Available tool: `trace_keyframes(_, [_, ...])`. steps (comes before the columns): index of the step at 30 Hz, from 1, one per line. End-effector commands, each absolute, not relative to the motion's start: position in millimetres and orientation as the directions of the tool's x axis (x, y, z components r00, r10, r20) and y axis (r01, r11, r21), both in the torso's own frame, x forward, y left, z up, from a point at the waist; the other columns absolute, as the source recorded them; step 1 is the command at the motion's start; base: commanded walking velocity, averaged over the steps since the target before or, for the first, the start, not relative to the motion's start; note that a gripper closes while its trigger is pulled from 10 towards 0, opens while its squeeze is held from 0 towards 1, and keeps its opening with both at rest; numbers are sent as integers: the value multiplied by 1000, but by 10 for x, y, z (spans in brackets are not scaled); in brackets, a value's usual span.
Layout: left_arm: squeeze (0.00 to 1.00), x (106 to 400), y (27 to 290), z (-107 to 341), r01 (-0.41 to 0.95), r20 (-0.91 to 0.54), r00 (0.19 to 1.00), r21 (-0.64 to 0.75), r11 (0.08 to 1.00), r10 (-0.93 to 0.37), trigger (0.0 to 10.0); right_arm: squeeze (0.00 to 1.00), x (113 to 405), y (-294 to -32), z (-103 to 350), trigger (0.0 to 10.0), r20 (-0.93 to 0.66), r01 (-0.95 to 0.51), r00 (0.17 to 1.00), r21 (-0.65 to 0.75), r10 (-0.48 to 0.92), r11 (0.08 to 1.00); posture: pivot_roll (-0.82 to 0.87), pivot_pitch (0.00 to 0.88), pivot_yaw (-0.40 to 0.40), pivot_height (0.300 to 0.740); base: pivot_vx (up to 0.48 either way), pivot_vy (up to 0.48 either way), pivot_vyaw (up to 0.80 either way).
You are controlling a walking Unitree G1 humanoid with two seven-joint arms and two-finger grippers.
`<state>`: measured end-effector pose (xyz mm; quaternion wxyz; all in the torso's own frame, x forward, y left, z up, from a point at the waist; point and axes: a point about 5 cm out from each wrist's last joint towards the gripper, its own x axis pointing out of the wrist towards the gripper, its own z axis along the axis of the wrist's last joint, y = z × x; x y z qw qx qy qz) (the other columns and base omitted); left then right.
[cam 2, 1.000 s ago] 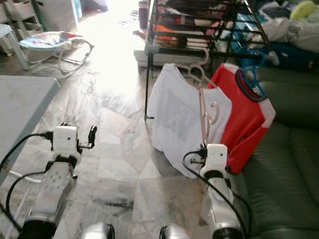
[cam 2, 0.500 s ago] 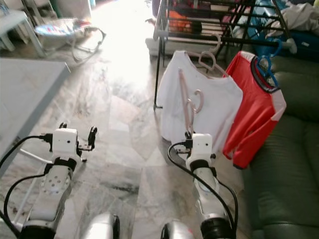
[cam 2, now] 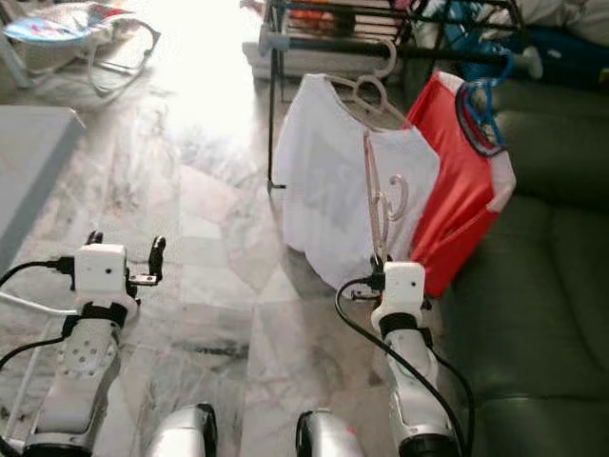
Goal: Hang hanger
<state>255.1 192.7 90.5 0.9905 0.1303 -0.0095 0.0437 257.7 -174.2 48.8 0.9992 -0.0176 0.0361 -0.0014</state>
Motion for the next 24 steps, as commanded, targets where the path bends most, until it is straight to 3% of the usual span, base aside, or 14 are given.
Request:
trace_keyframes(1, [0, 2536, 1895, 930, -77, 32, 997, 254, 964, 71, 10000, 0, 2534, -1790, 471, 10000, -89, 16, 996, -30, -19, 999, 7, 223, -58, 740, 0, 0, -800])
trace_keyframes(4, [0, 2560, 1881, 916, -87, 18, 996, 233, 968, 85, 10000, 0, 2539, -1797, 472, 10000, -94, 16, 995, -36, -19, 999, 7, 224, -59, 740, 0, 0, -800])
trace_keyframes(15, [0, 2679, 1873, 1133, -162, 97, 985, 246, 956, 142, 10000, 0, 2740, -1709, 641, 10000, -53, -53, 997, -43, 51, 998, 31, 264, -86, 740, 0, 0, 0])
trace_keyframes(24, [0, 2637, 1846, 1073, -148, 57, 989, 257, 955, 138, 10000, 0, 2686, -1640, 624, 10000, -45, -13, 999, -17, 12, 1000, 20, 276, -11, 740, 0, 0, 0])
